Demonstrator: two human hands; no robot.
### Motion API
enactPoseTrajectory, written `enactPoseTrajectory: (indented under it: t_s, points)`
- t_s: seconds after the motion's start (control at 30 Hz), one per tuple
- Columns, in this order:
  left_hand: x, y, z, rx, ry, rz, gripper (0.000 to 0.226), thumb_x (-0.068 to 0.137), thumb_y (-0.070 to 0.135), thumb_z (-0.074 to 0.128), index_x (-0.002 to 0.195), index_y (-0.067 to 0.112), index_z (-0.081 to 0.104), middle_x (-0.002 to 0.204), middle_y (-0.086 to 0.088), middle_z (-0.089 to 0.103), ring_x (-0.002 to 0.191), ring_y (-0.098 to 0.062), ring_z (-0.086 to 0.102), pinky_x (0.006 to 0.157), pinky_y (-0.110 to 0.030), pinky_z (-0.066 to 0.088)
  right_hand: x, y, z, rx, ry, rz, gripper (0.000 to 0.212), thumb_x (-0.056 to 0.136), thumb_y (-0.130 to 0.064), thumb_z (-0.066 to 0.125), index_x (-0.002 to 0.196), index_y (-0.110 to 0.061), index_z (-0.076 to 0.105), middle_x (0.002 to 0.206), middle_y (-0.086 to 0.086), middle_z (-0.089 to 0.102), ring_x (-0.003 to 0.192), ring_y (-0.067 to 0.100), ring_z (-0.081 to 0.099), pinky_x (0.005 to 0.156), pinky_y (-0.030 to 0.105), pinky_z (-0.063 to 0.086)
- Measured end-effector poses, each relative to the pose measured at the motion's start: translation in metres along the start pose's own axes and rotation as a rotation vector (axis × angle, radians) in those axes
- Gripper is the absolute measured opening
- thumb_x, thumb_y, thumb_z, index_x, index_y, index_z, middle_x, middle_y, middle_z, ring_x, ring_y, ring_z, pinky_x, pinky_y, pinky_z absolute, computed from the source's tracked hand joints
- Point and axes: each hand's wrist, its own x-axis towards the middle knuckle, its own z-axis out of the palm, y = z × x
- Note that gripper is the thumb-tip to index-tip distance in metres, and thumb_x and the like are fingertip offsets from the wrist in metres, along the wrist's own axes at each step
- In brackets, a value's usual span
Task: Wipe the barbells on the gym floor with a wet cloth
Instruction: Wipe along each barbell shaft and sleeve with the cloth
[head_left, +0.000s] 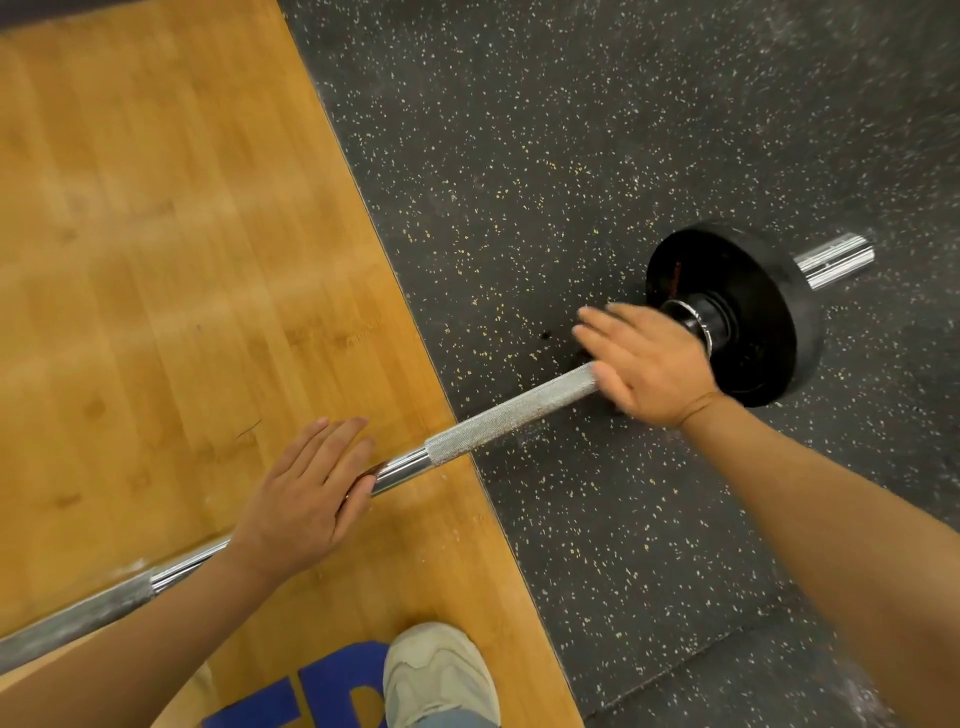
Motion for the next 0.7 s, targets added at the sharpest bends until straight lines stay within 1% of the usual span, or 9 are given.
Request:
enactPoseTrajectory:
  t_s: [0.07, 0.17, 0.27, 0.4, 0.53, 0.7]
  points:
    - [-0.001, 0.000, 0.000, 0.010, 0.004, 0.005, 0.033, 0.104, 0.027, 0.038, 0.115, 0.005, 0.059, 0.127, -0.018, 0.061, 0.109, -0.032, 0.063, 0.111, -0.045, 0.037, -0.005, 0.007, 0.000, -0.010, 0.041, 0.103, 0.047, 0.106, -0.028, 0.032, 0.122, -0.001, 0.067, 0.128, 0.016, 0.065, 0.105, 0.042, 0.064, 0.093, 0.052, 0.051]
    - [-0.001, 0.002, 0.001, 0.023, -0.012, 0.008, 0.034, 0.104, 0.026, 0.036, 0.113, 0.005, 0.061, 0.128, -0.018, 0.061, 0.109, -0.032, 0.063, 0.111, -0.045, 0.037, 0.000, -0.016, 0.005, -0.017, 0.142, 0.221, 0.047, 0.105, -0.027, 0.031, 0.118, -0.006, 0.071, 0.127, 0.009, 0.068, 0.105, 0.039, 0.065, 0.098, 0.053, 0.048]
    - [0.000, 0.001, 0.001, 0.033, -0.022, 0.017, 0.036, 0.105, 0.026, 0.035, 0.113, 0.004, 0.062, 0.128, -0.018, 0.060, 0.110, -0.032, 0.062, 0.112, -0.044, 0.036, 0.012, -0.050, 0.010, 0.010, 0.183, 0.183, 0.046, 0.104, -0.029, 0.033, 0.117, -0.011, 0.073, 0.127, 0.003, 0.068, 0.107, 0.035, 0.065, 0.099, 0.049, 0.048]
    - [0.001, 0.001, 0.000, 0.036, -0.012, 0.023, 0.035, 0.104, 0.025, 0.035, 0.113, 0.004, 0.062, 0.128, -0.018, 0.060, 0.110, -0.032, 0.062, 0.113, -0.044, 0.034, 0.023, -0.071, 0.019, 0.003, 0.248, 0.256, 0.042, 0.104, -0.027, 0.036, 0.116, -0.013, 0.075, 0.126, 0.000, 0.069, 0.106, 0.034, 0.067, 0.098, 0.046, 0.049]
    - [0.002, -0.002, 0.001, 0.041, -0.023, 0.024, 0.037, 0.104, 0.025, 0.035, 0.113, 0.003, 0.064, 0.128, -0.019, 0.060, 0.111, -0.033, 0.061, 0.115, -0.043, 0.032, 0.031, -0.084, 0.020, -0.005, 0.231, 0.156, 0.042, 0.104, -0.028, 0.037, 0.117, -0.013, 0.074, 0.127, 0.001, 0.068, 0.105, 0.035, 0.067, 0.093, 0.045, 0.051]
    - [0.004, -0.005, 0.002, 0.051, 0.002, 0.031, 0.031, 0.103, 0.024, 0.038, 0.114, 0.004, 0.059, 0.128, -0.019, 0.060, 0.110, -0.033, 0.062, 0.110, -0.046, 0.037, 0.052, -0.132, 0.028, 0.058, 0.270, 0.184, 0.044, 0.104, -0.030, 0.035, 0.116, -0.015, 0.075, 0.127, 0.000, 0.069, 0.104, 0.034, 0.067, 0.093, 0.043, 0.051]
